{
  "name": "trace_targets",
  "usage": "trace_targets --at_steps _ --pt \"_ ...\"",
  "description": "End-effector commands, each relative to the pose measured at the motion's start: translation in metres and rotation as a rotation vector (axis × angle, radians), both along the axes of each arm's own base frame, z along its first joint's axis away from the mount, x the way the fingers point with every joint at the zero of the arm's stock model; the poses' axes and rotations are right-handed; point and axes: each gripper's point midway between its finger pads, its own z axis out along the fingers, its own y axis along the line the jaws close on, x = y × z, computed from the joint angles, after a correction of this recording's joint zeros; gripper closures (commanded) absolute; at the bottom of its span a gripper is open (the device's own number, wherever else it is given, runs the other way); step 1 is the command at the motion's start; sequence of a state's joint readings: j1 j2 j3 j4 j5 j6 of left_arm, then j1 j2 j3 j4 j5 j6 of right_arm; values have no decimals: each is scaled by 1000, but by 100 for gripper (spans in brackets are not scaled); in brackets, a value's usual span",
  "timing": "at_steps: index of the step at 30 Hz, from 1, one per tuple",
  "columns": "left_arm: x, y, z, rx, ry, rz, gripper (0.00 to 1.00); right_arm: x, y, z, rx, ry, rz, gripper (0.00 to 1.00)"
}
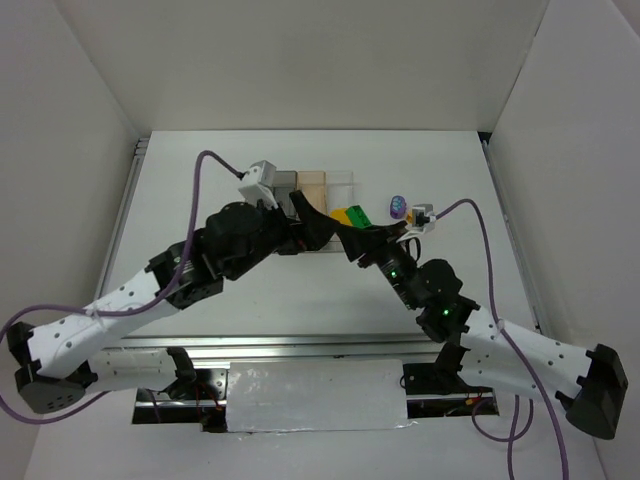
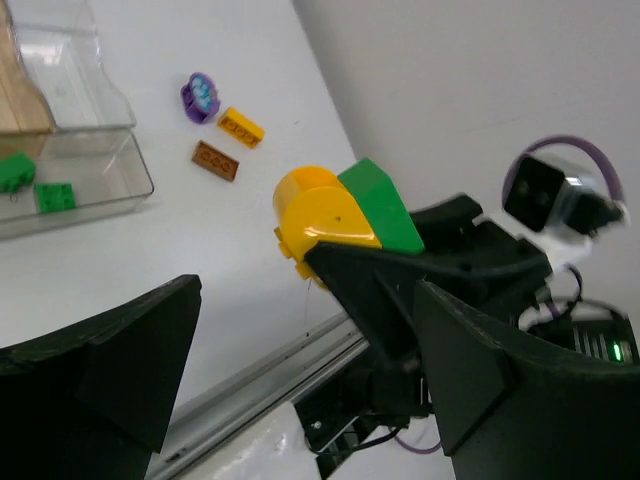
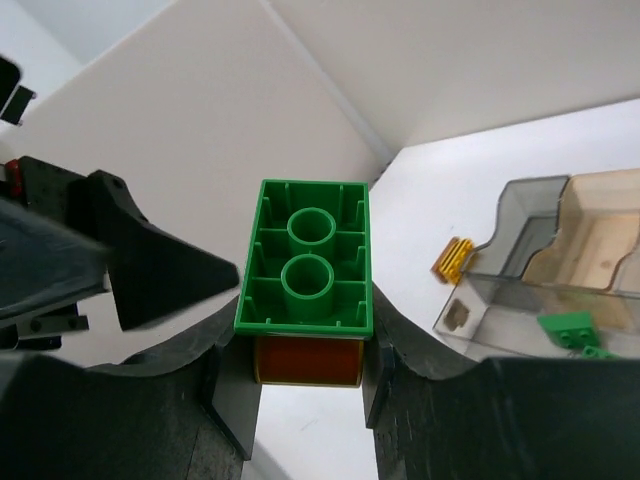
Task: Sort the legos into containers by color
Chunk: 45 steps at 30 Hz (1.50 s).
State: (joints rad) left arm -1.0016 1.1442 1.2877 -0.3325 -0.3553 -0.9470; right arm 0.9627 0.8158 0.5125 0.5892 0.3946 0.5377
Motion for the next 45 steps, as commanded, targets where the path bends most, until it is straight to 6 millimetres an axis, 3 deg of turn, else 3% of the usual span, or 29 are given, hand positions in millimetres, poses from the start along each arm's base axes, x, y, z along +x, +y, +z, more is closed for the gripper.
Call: trace_targets --at_steps 1,6,9,15,19,25,29,32,39,43,45 --pt "-10 19 47 -33 -286 -97 0 -30 15 7 0 39 262 100" --pt "-50 14 64 -40 -450 -367 0 -67 19 31 -28 -22 514 100" --pt "-63 9 66 -60 -480 -450 0 -91 22 48 3 -83 646 100" --pt "-64 -4 52 -5 -424 -526 5 -109 19 65 19 -158 722 100" --pt "-81 -9 47 -17 -438 -641 6 -125 18 75 10 -217 793 100" --pt "-99 -6 48 -55 -482 -723 17 -132 8 87 2 -281 769 100" --pt "-110 -3 54 -87 -515 -767 19 -128 8 86 -16 -280 748 100" --pt "-109 -3 58 -103 -529 -764 26 -132 11 86 -18 -283 786 100" --pt "-108 -9 63 -130 -528 -780 27 -131 18 79 -40 -276 821 100" --pt "-109 -11 63 -133 -530 -794 45 -131 16 79 -38 -280 806 100" --pt "-109 -11 62 -131 -526 -800 46 -129 15 79 -39 -280 794 100"
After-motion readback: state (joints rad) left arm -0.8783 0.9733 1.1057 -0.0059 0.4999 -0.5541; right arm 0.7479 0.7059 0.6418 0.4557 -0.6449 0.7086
